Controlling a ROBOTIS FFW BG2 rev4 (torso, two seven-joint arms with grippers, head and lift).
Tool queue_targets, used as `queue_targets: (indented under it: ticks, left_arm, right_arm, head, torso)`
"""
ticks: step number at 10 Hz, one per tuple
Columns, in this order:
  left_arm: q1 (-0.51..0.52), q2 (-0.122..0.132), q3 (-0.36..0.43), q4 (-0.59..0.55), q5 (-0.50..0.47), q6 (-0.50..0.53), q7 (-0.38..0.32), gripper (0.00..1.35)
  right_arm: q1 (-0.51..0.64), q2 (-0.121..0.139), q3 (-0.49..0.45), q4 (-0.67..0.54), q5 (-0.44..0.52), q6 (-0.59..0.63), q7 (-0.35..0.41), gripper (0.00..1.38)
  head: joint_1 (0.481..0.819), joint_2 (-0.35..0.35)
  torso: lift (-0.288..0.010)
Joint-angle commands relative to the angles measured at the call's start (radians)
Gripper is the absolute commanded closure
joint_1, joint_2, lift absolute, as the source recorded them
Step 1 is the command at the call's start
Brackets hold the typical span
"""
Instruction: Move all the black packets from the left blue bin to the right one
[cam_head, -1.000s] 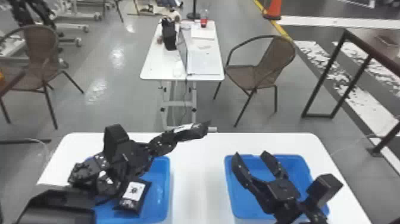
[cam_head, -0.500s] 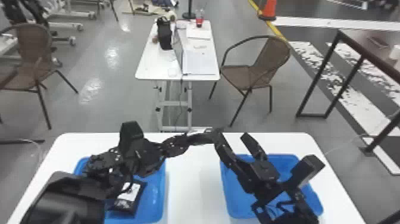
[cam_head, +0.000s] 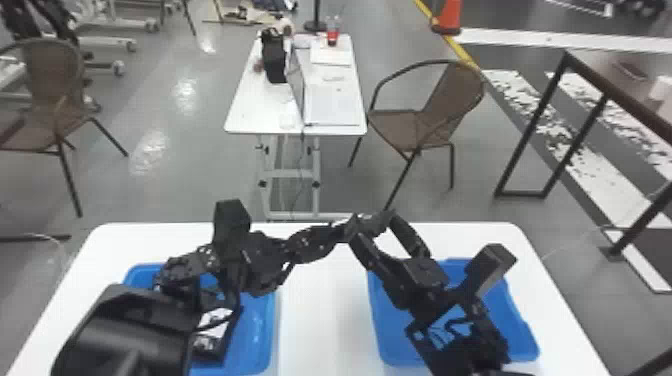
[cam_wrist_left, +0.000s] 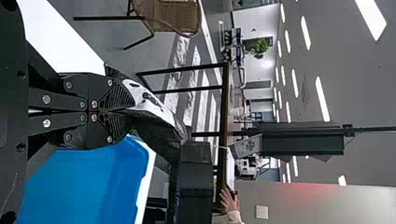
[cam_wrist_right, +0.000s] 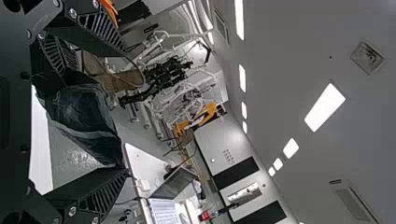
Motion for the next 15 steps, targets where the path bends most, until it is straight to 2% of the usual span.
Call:
queue_targets:
  ticks: [1, 2, 3, 4, 5, 8, 9, 10, 11, 13, 15]
  left_arm:
    - [-0.003, -0.003, -0.017, 0.004, 0.021, 0.001, 0.000, 1.22]
    - [-0.005, -0.002, -0.026, 0.004, 0.027, 0.001, 0.000, 1.22]
    - [-0.006, 0.000, -0.029, 0.007, 0.031, 0.004, 0.000, 1.22]
    - [-0.006, 0.000, -0.029, 0.009, 0.036, 0.005, 0.000, 1.22]
    - [-0.006, 0.000, -0.029, 0.009, 0.037, 0.007, 0.000, 1.22]
    - [-0.005, 0.001, -0.030, 0.015, 0.053, 0.017, -0.002, 1.21]
    - [0.007, 0.001, -0.020, 0.013, 0.048, 0.034, -0.002, 0.98]
    - [0.027, 0.000, 0.017, 0.004, 0.042, 0.076, -0.002, 0.59]
    - [0.057, -0.003, 0.074, -0.002, 0.044, 0.079, -0.002, 0.43]
    - [0.139, -0.009, 0.197, -0.076, 0.048, 0.102, 0.011, 0.34]
    - [0.191, -0.037, 0.319, -0.114, 0.057, 0.116, 0.020, 0.27]
  right_arm:
    - [-0.023, 0.000, 0.003, 0.038, 0.001, 0.006, -0.002, 0.22]
    - [-0.030, 0.002, 0.003, 0.052, -0.003, 0.021, -0.011, 0.60]
    - [-0.030, 0.005, 0.004, 0.050, -0.011, 0.034, -0.032, 0.92]
    - [-0.030, 0.009, 0.003, 0.055, -0.022, 0.032, -0.034, 0.99]
    - [-0.030, 0.009, 0.003, 0.058, -0.020, 0.023, -0.034, 1.11]
    - [-0.030, 0.009, 0.003, 0.067, -0.020, -0.015, -0.048, 1.13]
    - [-0.030, 0.009, 0.000, 0.075, -0.026, -0.023, -0.051, 1.13]
    - [-0.029, 0.009, -0.019, 0.082, -0.030, -0.029, -0.054, 1.13]
    - [-0.026, 0.009, -0.043, 0.095, -0.036, -0.029, -0.054, 1.13]
    - [-0.021, 0.008, -0.097, 0.151, -0.043, -0.029, -0.054, 1.13]
    - [-0.029, -0.014, -0.143, 0.263, -0.054, -0.029, -0.054, 1.13]
  head:
    - [0.695, -0.098]
    - [0.695, -0.104]
    - [0.695, -0.106]
    - [0.695, -0.112]
    - [0.695, -0.112]
    - [0.695, -0.118]
    - [0.695, -0.121]
    - [0.695, -0.120]
    - [0.695, -0.118]
    - [0.695, -0.099]
    - [0.695, -0.077]
  torso:
    - [0.000]
    - [0.000]
    - [0.000]
    - [0.000]
    - [0.000]
    - [0.000]
    - [0.000]
    - [0.000]
    - [0.000]
    - [0.000]
    - [0.000]
